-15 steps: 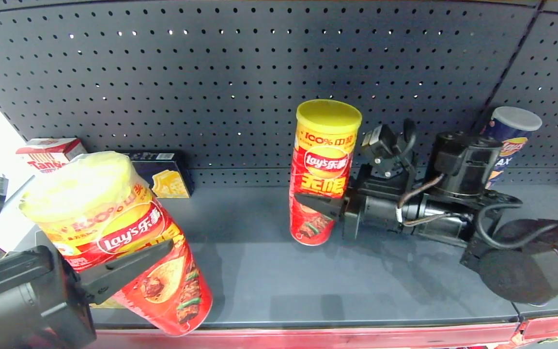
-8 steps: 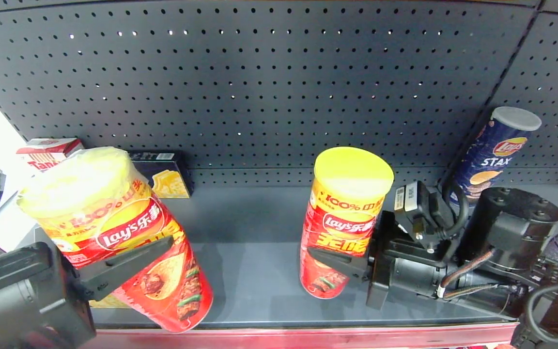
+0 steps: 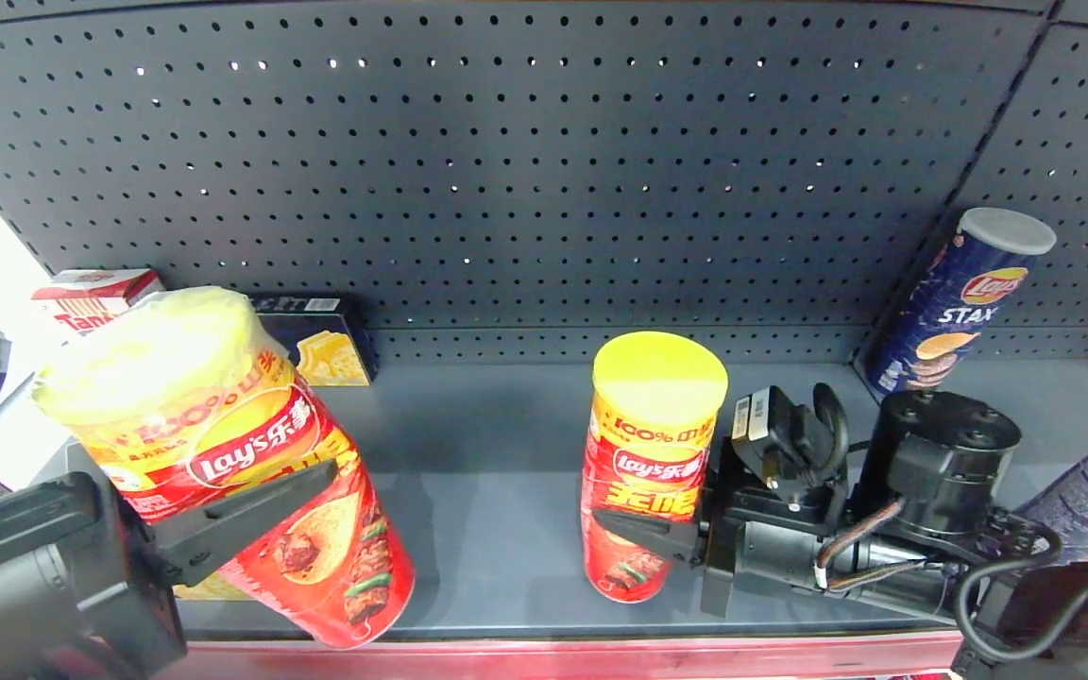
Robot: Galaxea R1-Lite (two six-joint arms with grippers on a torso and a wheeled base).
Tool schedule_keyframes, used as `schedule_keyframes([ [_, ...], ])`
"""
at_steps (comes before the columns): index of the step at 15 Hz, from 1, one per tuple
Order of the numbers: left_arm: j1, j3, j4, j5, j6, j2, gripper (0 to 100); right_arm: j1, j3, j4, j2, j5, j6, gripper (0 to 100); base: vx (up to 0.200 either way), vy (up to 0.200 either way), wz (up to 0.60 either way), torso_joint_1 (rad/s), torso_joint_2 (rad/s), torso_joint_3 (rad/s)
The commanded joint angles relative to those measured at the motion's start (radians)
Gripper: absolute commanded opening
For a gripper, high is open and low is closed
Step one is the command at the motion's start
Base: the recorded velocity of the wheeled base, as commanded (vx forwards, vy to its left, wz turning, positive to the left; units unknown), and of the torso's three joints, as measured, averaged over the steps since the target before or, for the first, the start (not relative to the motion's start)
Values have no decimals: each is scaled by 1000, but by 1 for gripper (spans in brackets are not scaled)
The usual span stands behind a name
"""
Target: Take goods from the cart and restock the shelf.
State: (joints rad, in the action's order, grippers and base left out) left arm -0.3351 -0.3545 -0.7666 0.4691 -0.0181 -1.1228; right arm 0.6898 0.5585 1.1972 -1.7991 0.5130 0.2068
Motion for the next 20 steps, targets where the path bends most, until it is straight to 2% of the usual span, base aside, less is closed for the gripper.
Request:
schedule_keyframes([
  [1,-1,0,0,0,0,-2,0,-7,6,8,-48,4,0,0,0,0,0,0,0,0],
  [3,-1,0,0,0,0,-2,0,-10,21,10,-71,2,2,0,0,0,0,0,0,0],
  [4,-1,0,0,0,0,-2,0,-10,24,8,-72,1,3,100,0,0,0,0,0,0],
  [11,1,2,0,0,0,3,0,-32,-23,8,34,-11,6,100,0,0,0,0,0,0],
  [14,1,6,0,0,0,9,0,-62,-78,-19,225,-14,2,100,0,0,0,0,0,0],
  [17,1,0,0,0,0,9,0,-62,-112,-123,405,-85,2,100,0,0,0,0,0,0],
  [20,1,-1,0,0,-2,18,0,-79,-150,-334,676,-185,-3,100,0,0,0,0,0,0],
])
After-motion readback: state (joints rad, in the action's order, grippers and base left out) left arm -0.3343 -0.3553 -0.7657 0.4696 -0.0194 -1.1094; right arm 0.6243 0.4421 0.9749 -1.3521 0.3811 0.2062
